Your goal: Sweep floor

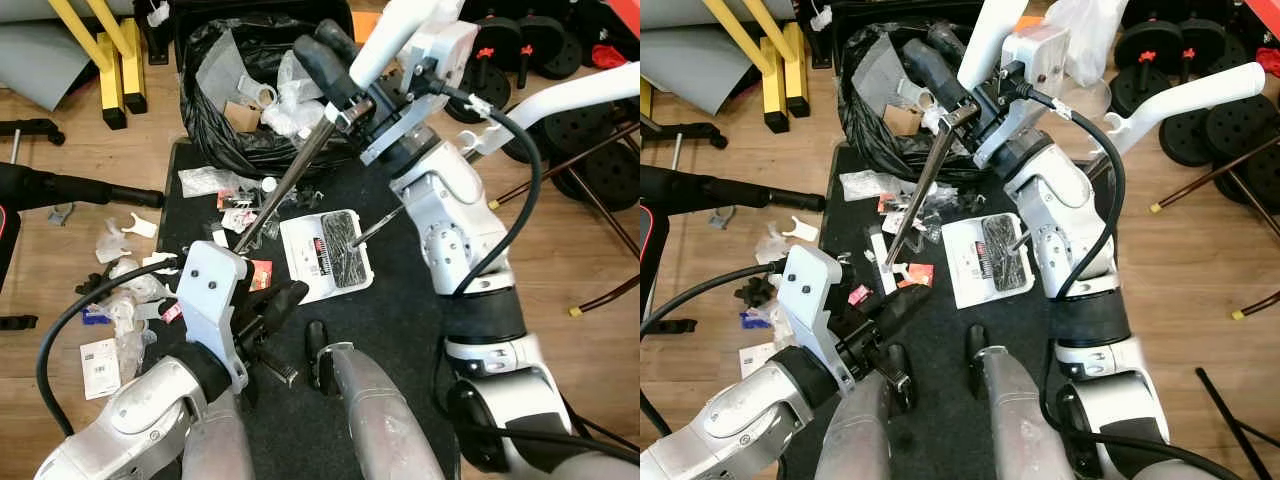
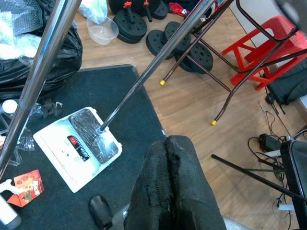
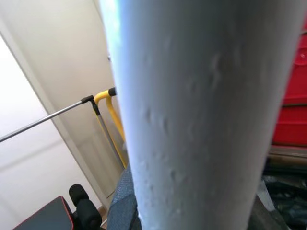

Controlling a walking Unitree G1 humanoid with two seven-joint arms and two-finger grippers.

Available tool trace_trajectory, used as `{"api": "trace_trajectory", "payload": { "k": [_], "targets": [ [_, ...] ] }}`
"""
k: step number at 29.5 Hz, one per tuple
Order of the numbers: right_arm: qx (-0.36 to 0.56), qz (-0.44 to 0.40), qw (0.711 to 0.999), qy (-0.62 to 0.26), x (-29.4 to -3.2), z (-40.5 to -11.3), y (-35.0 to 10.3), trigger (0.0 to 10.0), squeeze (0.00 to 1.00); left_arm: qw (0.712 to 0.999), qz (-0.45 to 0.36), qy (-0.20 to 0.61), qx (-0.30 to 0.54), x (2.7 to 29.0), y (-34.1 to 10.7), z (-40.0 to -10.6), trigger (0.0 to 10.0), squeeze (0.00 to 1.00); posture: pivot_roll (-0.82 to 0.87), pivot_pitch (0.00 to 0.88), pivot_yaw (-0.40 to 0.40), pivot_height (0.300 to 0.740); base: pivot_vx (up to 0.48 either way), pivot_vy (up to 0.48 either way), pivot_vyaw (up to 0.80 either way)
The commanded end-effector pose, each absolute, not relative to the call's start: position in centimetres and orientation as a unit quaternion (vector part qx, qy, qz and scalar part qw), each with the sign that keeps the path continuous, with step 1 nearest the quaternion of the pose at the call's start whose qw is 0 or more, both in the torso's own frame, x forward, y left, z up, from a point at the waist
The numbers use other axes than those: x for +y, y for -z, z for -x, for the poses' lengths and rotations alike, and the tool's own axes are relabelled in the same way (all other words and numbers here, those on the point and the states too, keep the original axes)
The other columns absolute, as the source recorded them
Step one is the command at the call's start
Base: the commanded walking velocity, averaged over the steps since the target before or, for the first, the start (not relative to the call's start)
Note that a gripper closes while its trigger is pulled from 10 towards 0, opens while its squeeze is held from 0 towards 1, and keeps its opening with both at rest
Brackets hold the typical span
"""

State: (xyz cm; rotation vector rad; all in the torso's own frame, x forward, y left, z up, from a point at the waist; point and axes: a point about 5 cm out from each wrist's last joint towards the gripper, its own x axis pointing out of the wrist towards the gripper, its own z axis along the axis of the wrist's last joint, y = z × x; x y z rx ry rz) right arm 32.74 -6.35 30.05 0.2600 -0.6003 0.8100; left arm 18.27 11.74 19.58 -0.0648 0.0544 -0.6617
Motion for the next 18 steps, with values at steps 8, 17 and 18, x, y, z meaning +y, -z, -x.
{"api": "trace_trajectory", "payload": {
  "k": [8, 17, 18],
  "targets": [
    [-0.267, -0.116, 0.875, -0.387, -5.6, -32.8, -28.1, 10.0, 0.00, 0.932, 0.039, 0.356, 0.044, 11.5, -19.1, -17.6, 10.0, 0.00, -0.09, 0.539, -0.138, 0.740, 0.000, 0.000, 0.00],
    [-0.226, -0.035, 0.902, -0.367, -5.3, -33.7, -27.3, 10.0, 0.00, 0.932, 0.039, 0.357, 0.044, 11.5, -19.1, -17.5, 10.0, 0.00, -0.09, 0.540, -0.141, 0.740, 0.000, 0.000, 0.00],
    [-0.226, -0.035, 0.902, -0.367, -5.3, -33.7, -27.3, 10.0, 0.00, 0.932, 0.039, 0.357, 0.044, 11.5, -19.1, -17.5, 10.0, 0.00, -0.09, 0.540, -0.141, 0.740, 0.000, 0.000, 0.00]
  ]
}}
